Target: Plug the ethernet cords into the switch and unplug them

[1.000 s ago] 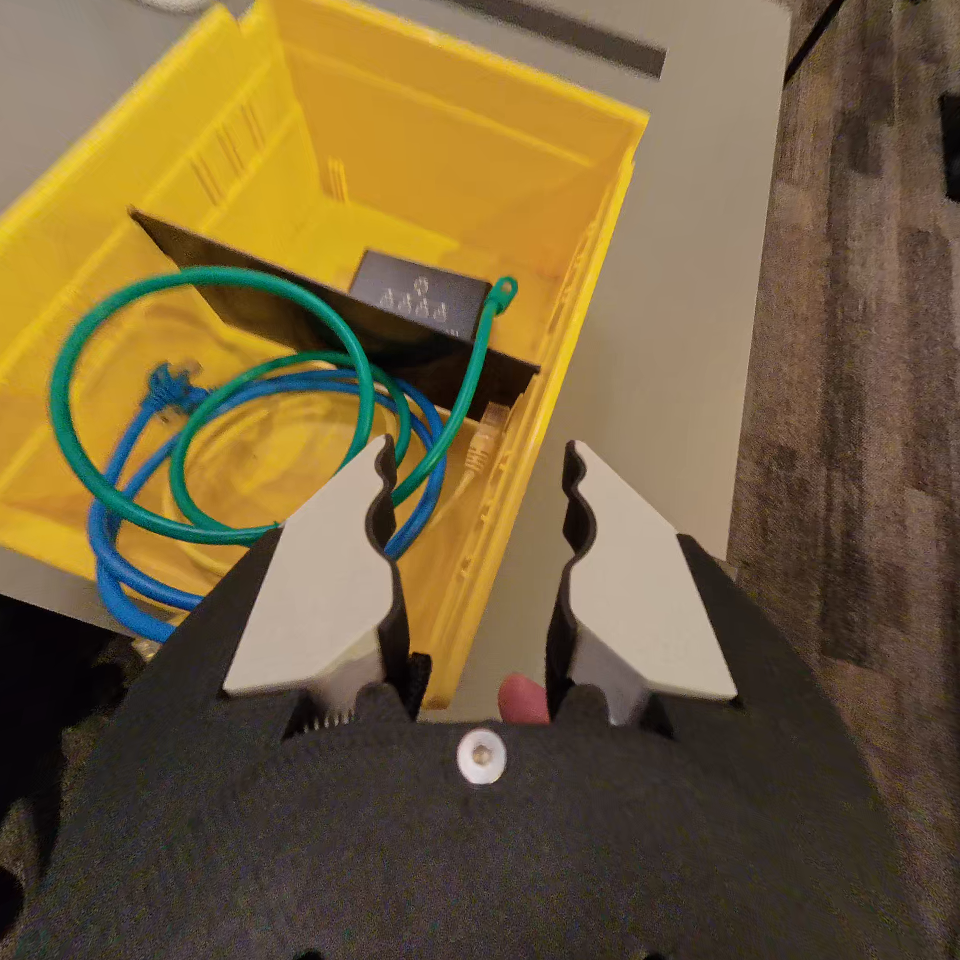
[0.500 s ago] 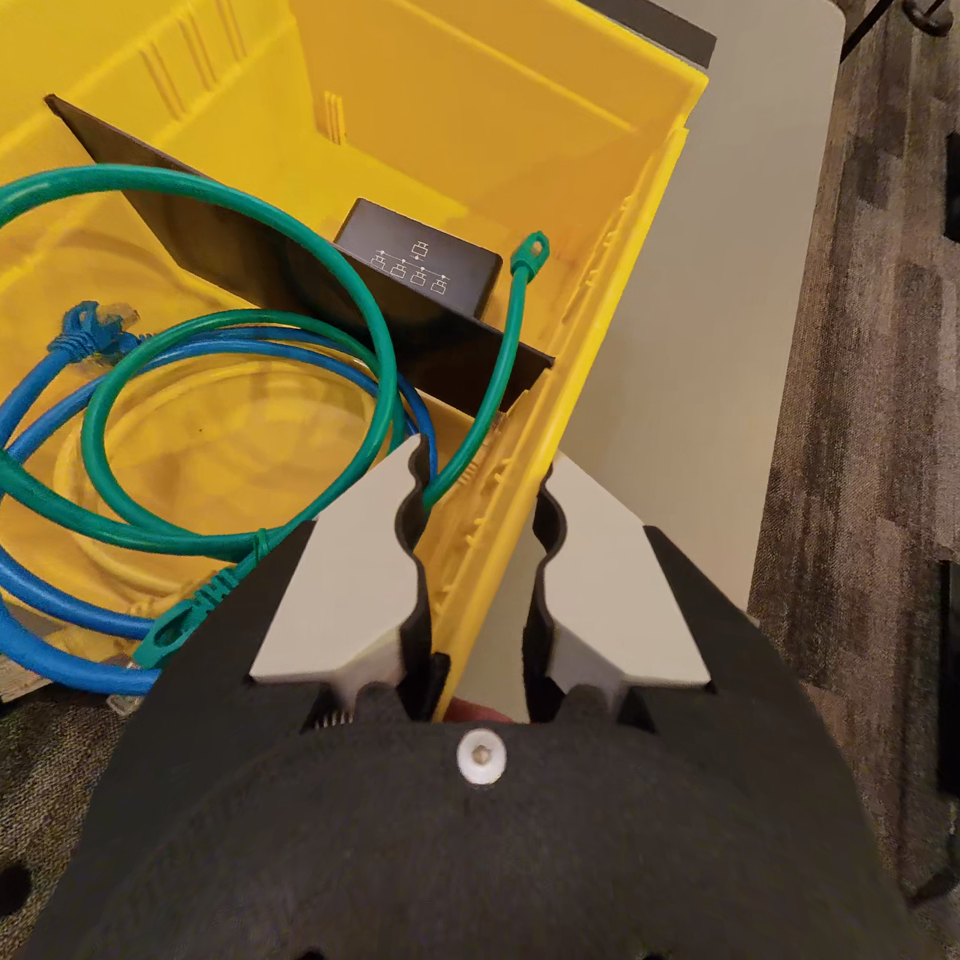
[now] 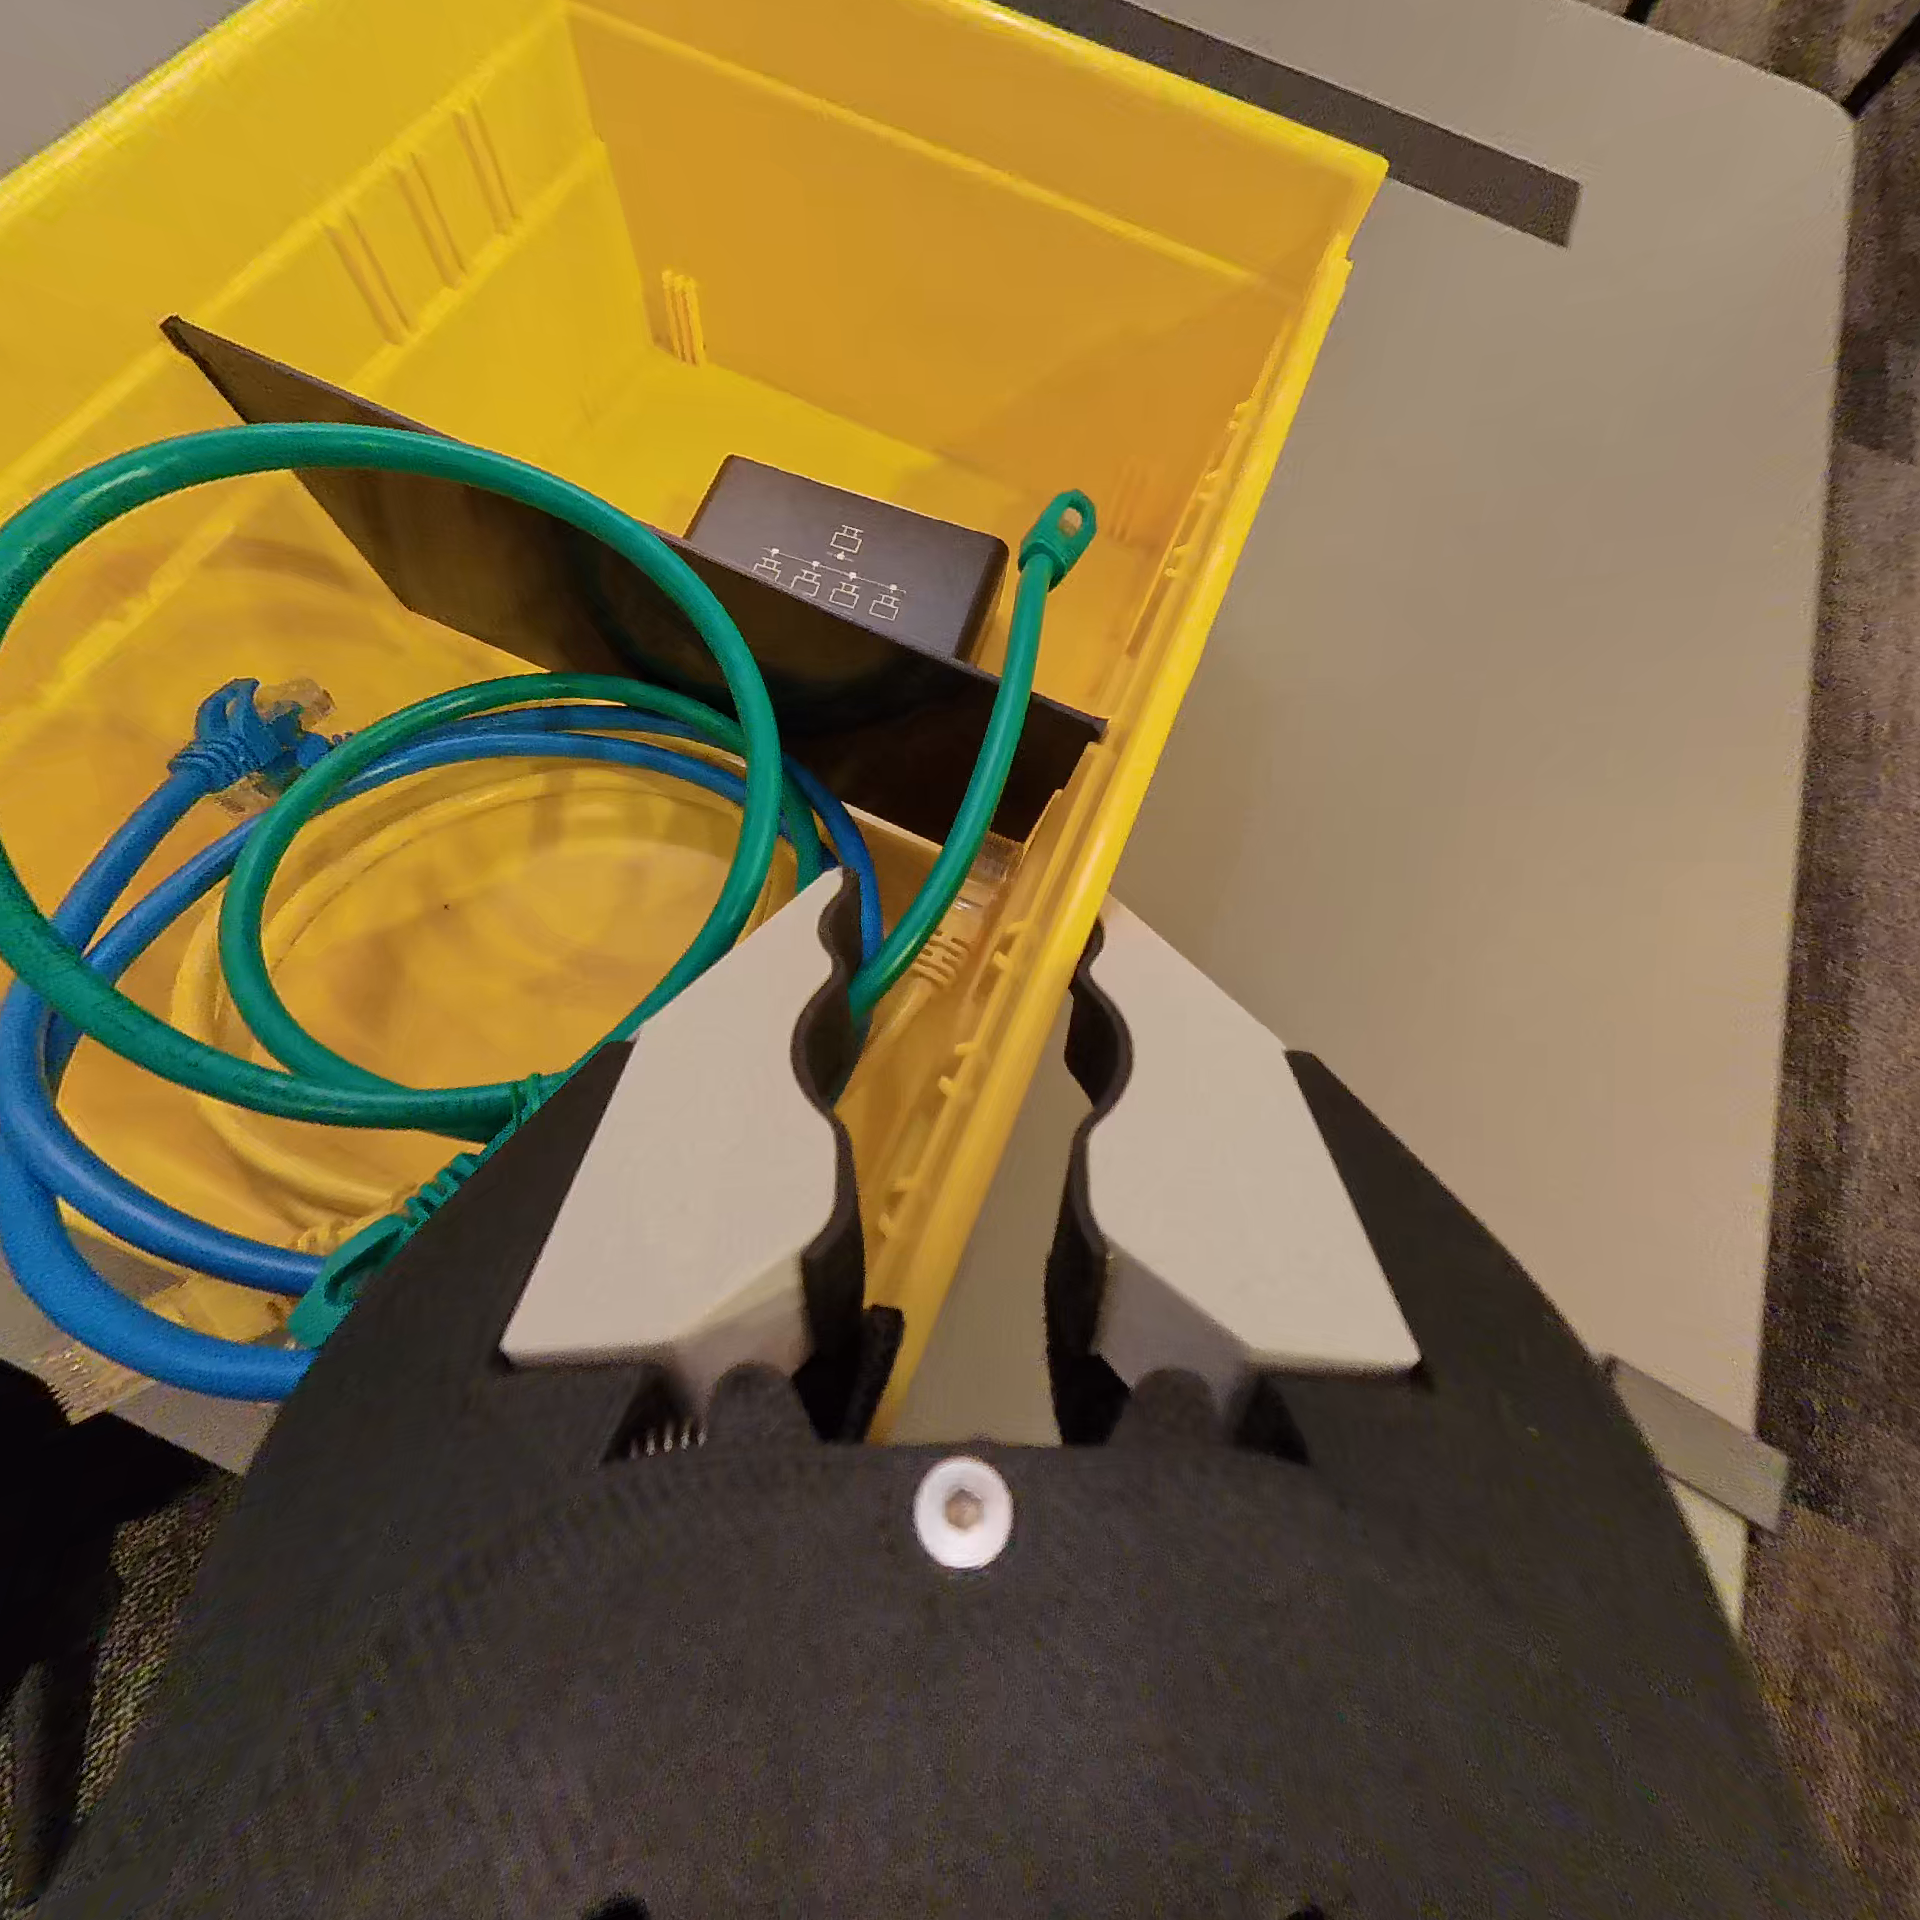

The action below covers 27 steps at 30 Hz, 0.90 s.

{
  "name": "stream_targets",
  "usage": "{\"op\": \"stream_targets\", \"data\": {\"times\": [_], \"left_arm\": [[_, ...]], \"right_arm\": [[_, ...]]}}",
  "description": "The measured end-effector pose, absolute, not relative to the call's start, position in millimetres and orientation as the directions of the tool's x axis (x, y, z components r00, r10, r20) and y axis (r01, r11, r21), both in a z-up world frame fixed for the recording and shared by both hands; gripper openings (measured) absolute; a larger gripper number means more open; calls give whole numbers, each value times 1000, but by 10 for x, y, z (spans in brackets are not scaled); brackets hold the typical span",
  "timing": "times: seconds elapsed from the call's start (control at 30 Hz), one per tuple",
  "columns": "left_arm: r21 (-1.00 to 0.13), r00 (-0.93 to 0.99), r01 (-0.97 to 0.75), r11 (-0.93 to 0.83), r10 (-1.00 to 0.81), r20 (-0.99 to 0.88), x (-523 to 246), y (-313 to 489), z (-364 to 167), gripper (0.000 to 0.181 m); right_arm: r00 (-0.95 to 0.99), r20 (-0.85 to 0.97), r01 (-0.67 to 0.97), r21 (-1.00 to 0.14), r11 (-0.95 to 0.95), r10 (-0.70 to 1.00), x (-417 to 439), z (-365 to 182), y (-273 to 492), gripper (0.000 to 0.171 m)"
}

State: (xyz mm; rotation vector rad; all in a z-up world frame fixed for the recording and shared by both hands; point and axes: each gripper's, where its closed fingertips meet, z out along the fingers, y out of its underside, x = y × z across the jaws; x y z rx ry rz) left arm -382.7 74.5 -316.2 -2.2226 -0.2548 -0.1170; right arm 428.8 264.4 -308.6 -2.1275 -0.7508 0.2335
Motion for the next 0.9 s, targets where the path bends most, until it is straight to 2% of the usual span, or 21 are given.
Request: {"op": "stream_targets", "data": {"times": [0.03,0.5,0.9], "left_arm": [[-772,976,220,-596,134,174,-3794,764,-3141,5],[-901,993,112,-419,81,86,-3601,830,-2437,5],[-961,985,162,-223,101,143,-3573,523,-1908,5]], "right_arm": [[796,94,437,-774,-459,598,4211,-3087,2648,36],[642,20,479,-791,-381,766,2672,-3085,2612,42],[492,-120,437,-822,-364,862,1084,-3058,2314,66]]}}
